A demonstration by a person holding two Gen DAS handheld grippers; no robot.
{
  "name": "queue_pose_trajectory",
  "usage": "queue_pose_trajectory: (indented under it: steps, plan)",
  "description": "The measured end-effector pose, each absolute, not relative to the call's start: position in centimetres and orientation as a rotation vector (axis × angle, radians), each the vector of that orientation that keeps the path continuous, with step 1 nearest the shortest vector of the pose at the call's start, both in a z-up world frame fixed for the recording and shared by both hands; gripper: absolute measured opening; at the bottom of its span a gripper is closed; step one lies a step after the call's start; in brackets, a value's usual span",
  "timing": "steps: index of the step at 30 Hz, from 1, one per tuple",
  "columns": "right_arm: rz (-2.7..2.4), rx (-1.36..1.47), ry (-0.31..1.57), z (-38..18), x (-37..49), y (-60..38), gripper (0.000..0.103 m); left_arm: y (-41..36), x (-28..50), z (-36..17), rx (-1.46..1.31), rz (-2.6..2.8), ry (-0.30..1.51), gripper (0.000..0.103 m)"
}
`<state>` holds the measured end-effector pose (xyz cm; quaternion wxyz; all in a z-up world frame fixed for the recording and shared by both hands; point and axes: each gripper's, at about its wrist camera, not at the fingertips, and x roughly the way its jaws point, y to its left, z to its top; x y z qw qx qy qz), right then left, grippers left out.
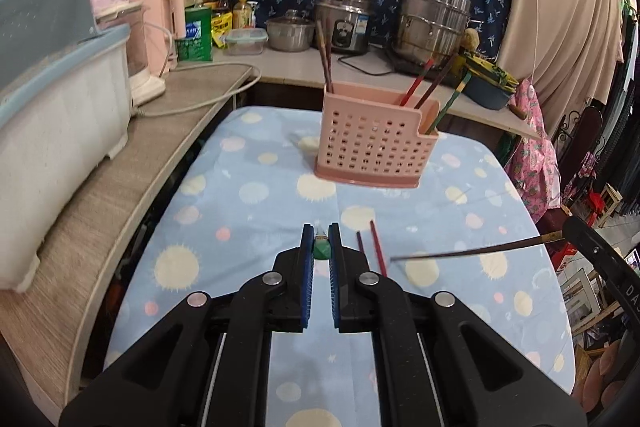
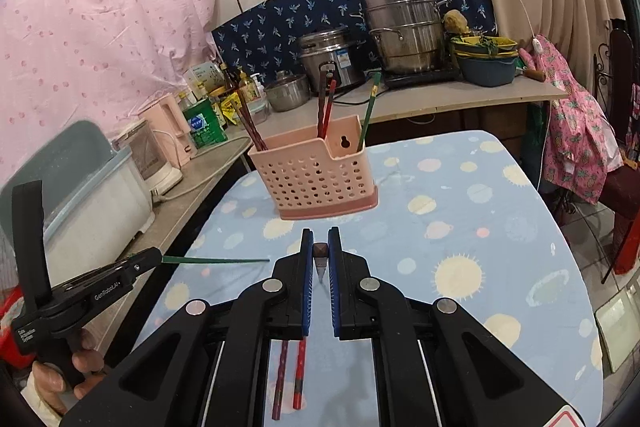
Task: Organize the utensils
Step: 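Carry both held chopsticks up into the pink basket and open both tools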
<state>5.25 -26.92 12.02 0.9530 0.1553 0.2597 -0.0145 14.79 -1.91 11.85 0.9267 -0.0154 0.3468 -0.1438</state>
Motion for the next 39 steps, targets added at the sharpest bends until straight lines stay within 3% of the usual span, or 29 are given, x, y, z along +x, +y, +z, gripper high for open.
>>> queue_pose_trajectory:
  steps: [28, 39]
  plan:
    - [-0.024, 0.306, 0.277, 25.9, 15.9, -28.6, 0.007, -5.8, 24.1, 26.6, -0.087, -0.332, 0.474, 0.007]
    - [-0.049, 0.327, 0.229, 27.5, 23.5, -30.1, 0.007, -7.4, 30.2, 28.9, -0.089, -0.291, 0.396, 0.007]
